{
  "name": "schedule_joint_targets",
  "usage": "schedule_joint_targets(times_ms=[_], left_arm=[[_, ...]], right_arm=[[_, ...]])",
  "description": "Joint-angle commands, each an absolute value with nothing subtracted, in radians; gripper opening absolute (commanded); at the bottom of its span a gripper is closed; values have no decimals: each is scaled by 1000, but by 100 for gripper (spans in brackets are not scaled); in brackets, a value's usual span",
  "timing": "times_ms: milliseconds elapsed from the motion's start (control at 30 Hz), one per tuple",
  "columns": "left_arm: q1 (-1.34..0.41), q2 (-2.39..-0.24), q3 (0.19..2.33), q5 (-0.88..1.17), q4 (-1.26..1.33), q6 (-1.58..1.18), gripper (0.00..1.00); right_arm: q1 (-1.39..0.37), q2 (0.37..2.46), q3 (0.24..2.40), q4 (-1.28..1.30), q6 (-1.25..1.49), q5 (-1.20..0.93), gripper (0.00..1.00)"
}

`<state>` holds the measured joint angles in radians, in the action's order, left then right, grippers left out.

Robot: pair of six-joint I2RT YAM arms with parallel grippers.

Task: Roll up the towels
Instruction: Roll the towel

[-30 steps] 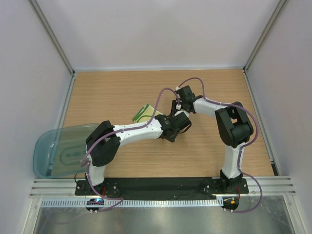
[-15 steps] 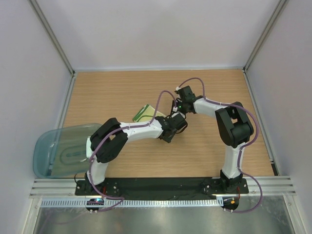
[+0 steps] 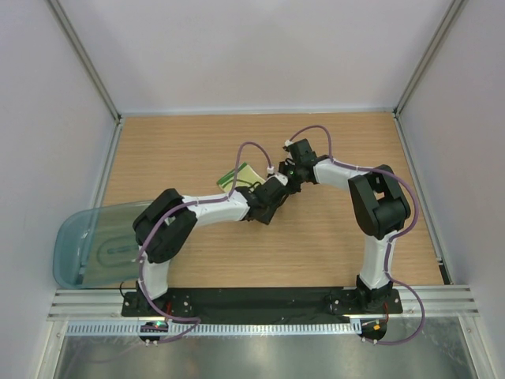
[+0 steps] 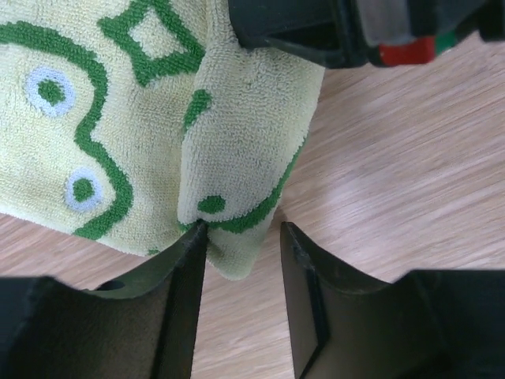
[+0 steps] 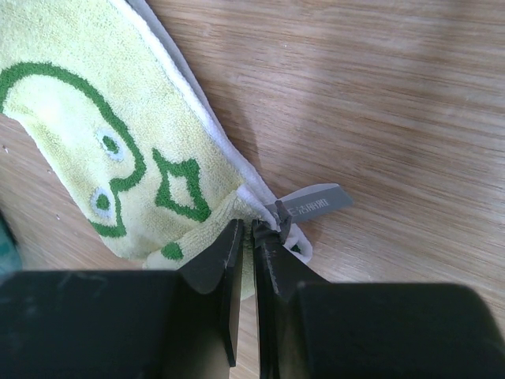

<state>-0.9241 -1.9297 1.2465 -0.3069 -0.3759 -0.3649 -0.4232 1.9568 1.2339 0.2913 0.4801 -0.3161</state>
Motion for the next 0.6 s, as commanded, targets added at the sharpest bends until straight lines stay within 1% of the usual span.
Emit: schedule_joint_targets(times_ms=[0, 67, 100, 167, 200, 367, 467, 500, 567], left_arm=[[-891, -1997, 1164, -175, -322, -354, 37], [-874, -1999, 1164, -143, -318, -345, 30], [-870, -2000, 1166, -134, -319, -344, 24], [-868, -1999, 1166, -123, -321, -337, 22], [-868, -1999, 1167, -123, -324, -337, 19], [-868, -2000, 1213, -62, -417, -399, 15], [-870, -1967, 1232, -6, -463, -440, 12], [-870, -1956, 1238, 3, -478, -465, 12], [-871, -1939, 1252, 38, -508, -495, 11]], right_arm=[[-423, 2002, 1213, 354, 446, -224, 16], [-425, 2008, 1223, 360, 445, -219, 16], [-425, 2011, 1226, 364, 446, -218, 16], [-425, 2016, 1239, 371, 443, -215, 16], [-423, 2017, 1246, 379, 443, -215, 16], [-423, 2019, 1298, 416, 431, -196, 16], [-419, 1999, 1328, 452, 416, -170, 20], [-419, 1984, 1336, 477, 410, -152, 26], [-411, 1967, 1359, 505, 391, -129, 33]])
